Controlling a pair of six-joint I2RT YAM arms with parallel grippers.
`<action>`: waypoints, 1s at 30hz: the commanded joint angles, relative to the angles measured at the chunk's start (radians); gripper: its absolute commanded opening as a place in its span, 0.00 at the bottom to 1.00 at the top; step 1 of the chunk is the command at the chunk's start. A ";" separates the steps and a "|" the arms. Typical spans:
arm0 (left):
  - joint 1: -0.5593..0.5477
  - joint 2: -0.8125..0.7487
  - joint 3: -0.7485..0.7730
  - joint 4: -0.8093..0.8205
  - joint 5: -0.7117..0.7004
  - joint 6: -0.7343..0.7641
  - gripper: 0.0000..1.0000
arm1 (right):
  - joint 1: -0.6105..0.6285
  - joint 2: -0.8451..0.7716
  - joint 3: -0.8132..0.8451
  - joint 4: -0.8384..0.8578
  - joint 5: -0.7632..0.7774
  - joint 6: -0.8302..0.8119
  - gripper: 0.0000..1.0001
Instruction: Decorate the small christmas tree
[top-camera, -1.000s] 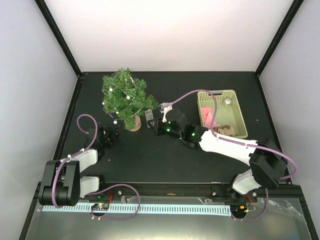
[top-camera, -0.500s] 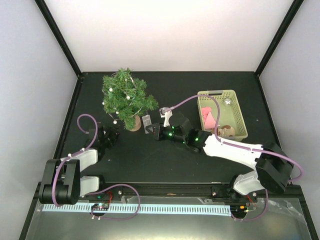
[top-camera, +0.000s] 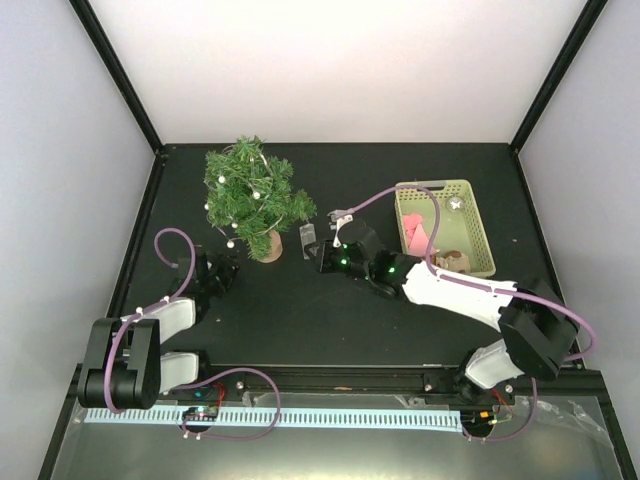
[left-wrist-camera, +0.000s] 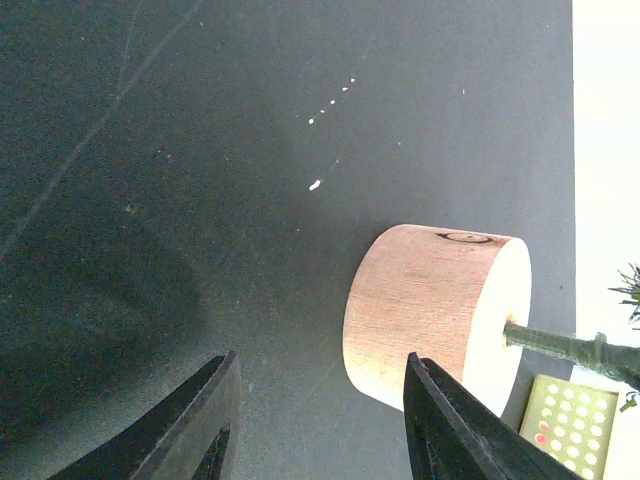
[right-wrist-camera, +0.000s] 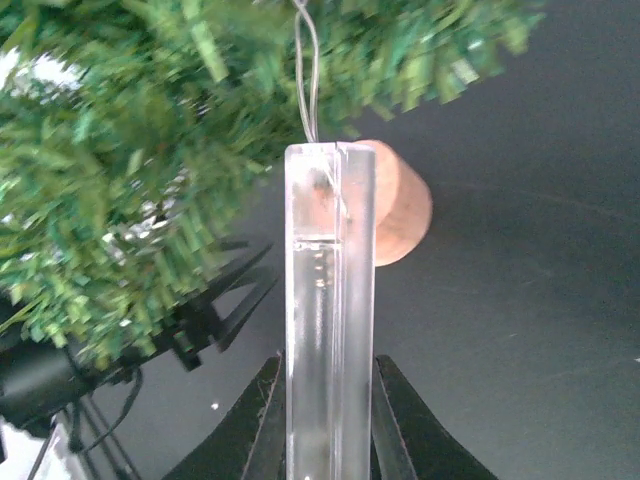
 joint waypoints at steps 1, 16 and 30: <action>0.006 -0.011 -0.003 0.020 0.013 -0.005 0.46 | -0.053 -0.002 0.030 0.005 0.011 -0.022 0.18; 0.006 -0.010 0.006 0.013 0.010 -0.002 0.46 | -0.118 -0.069 0.094 -0.029 -0.057 -0.116 0.18; 0.006 0.000 0.010 0.018 0.009 -0.005 0.46 | -0.076 -0.152 0.032 0.015 -0.223 0.017 0.18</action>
